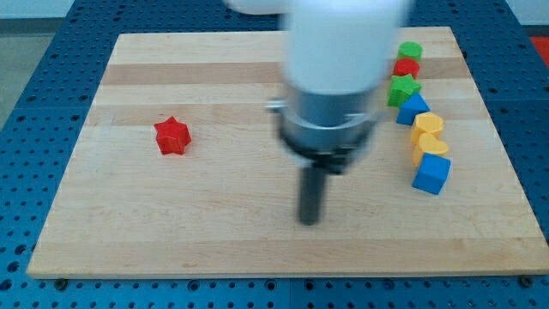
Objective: Place the red star below the blue cube
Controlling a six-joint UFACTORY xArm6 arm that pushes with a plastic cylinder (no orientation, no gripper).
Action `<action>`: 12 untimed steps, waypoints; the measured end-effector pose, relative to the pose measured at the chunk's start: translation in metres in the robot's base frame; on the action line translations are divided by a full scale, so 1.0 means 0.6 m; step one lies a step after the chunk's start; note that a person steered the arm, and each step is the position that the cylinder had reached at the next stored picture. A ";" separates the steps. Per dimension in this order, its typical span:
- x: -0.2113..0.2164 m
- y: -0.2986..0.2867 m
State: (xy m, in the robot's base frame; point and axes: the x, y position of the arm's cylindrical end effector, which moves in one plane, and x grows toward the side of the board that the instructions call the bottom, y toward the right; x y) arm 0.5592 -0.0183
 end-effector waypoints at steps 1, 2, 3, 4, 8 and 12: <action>-0.029 -0.183; -0.114 -0.310; -0.233 -0.335; -0.277 -0.330; -0.187 -0.066; -0.128 -0.118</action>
State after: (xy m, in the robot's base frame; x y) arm 0.4826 -0.0893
